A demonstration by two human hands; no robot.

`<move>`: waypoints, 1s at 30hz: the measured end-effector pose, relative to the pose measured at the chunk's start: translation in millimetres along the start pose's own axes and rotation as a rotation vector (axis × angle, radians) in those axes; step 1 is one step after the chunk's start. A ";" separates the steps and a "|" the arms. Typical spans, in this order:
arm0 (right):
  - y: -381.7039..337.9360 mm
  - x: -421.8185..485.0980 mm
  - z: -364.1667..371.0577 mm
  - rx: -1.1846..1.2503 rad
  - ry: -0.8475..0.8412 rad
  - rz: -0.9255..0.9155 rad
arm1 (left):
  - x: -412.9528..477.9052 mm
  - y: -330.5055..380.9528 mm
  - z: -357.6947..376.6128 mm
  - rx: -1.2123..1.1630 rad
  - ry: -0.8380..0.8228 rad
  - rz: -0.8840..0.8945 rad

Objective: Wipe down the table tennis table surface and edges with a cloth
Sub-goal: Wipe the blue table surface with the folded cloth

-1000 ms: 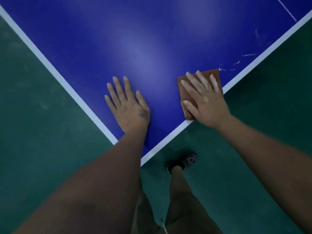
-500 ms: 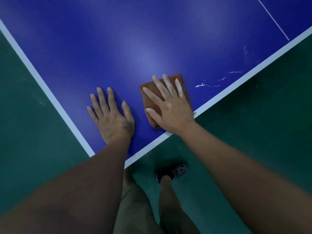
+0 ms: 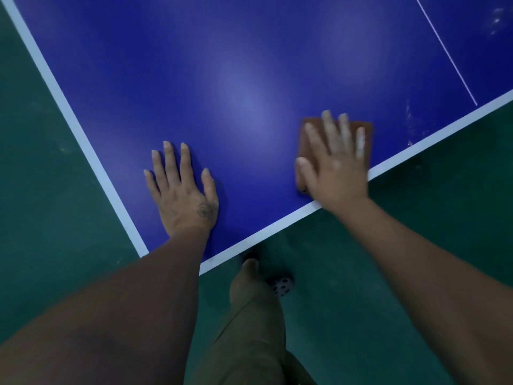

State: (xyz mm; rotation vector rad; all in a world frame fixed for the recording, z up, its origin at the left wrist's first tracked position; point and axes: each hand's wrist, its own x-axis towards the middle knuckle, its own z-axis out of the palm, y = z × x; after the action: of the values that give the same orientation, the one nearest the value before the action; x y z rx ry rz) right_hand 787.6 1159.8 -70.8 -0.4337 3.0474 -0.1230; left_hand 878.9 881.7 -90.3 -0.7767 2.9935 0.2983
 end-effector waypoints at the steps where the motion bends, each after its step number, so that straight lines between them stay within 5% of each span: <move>1: -25.0 -0.5 2.5 0.018 0.013 -0.055 | 0.0 -0.2 0.0 -0.005 0.006 0.001; 6: -85.2 -15.0 18.9 0.090 0.037 -0.283 | -0.5 -0.3 -2.1 -0.013 0.014 0.009; 16: 90.3 6.8 -11.1 0.006 -0.078 -0.102 | -1.5 2.2 -5.1 -0.016 -0.012 0.003; 25: -76.4 -6.2 10.1 0.181 -0.019 -0.299 | -0.6 -1.6 0.2 -0.044 0.044 0.019; 30: -33.3 -0.1 11.7 0.204 0.005 -0.253 | -1.1 -2.4 2.4 -0.038 0.045 0.011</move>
State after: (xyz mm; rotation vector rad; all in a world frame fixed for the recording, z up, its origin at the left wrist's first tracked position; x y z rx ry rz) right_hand 797.7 1127.1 -79.5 -0.7983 2.9286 -0.4422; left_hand 880.9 880.6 -93.0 -0.7809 3.0437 0.3436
